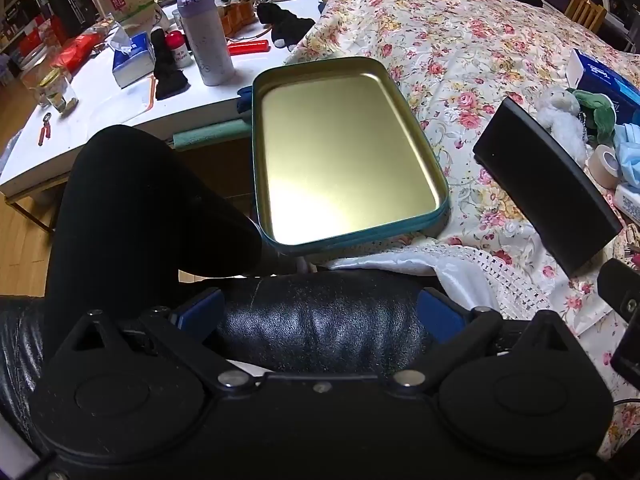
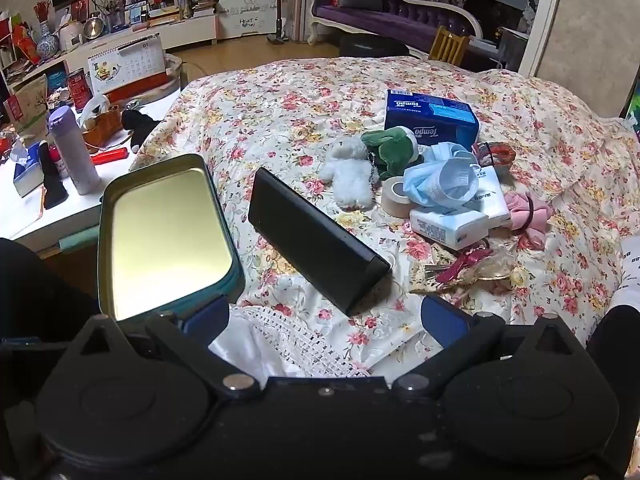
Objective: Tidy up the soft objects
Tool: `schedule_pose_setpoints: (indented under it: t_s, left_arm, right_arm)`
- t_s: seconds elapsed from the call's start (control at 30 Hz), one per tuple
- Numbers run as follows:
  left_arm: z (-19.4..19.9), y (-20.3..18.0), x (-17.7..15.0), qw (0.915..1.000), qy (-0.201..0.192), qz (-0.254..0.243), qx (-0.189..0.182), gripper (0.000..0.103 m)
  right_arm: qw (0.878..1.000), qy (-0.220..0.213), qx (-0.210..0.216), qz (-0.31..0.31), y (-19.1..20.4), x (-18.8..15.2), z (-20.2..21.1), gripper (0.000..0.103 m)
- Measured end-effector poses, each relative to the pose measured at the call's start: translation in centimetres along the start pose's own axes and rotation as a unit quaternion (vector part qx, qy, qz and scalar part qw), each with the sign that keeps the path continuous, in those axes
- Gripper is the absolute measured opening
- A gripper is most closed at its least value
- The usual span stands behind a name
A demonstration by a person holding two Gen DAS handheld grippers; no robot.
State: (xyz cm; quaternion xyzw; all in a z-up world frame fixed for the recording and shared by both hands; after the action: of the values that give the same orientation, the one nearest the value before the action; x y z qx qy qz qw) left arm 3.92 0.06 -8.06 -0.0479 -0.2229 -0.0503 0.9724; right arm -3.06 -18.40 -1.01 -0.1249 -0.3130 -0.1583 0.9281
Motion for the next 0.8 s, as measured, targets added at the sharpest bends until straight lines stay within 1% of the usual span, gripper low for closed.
schedule_pose_setpoints:
  t_s: [0.13, 0.33, 0.8]
  left_arm:
    - [0.17, -0.25, -0.34, 1.0, -0.003, 0.002, 0.001, 0.099]
    - [-0.07, -0.18, -0.15, 0.9999, 0.004, 0.005, -0.008, 0.099]
    - [-0.05, -0.24, -0.25, 0.9999, 0.005, 0.005, -0.008, 0.099]
  right_arm:
    - [1.0, -0.002, 0.001, -0.001, 0.04, -0.04, -0.01, 0.102]
    - [1.0, -0.001, 0.003, 0.0, 0.1, -0.14, 0.03, 0.102]
    - [1.0, -0.002, 0.001, 0.0, 0.05, -0.04, 0.1, 0.102]
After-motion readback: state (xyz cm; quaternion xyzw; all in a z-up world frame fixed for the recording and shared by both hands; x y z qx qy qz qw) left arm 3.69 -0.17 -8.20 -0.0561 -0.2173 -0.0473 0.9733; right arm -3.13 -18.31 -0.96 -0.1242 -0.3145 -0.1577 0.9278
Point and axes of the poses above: each gripper's, at about its wrist camera, not at the fingertips, and z roughly against the way its jaws point, y to its left, x to its top, the point moved 9 cm from there along -z, roughly the way its jaws point, and after that the axes turned 7 degrees about -x, right-handed, at the moved point
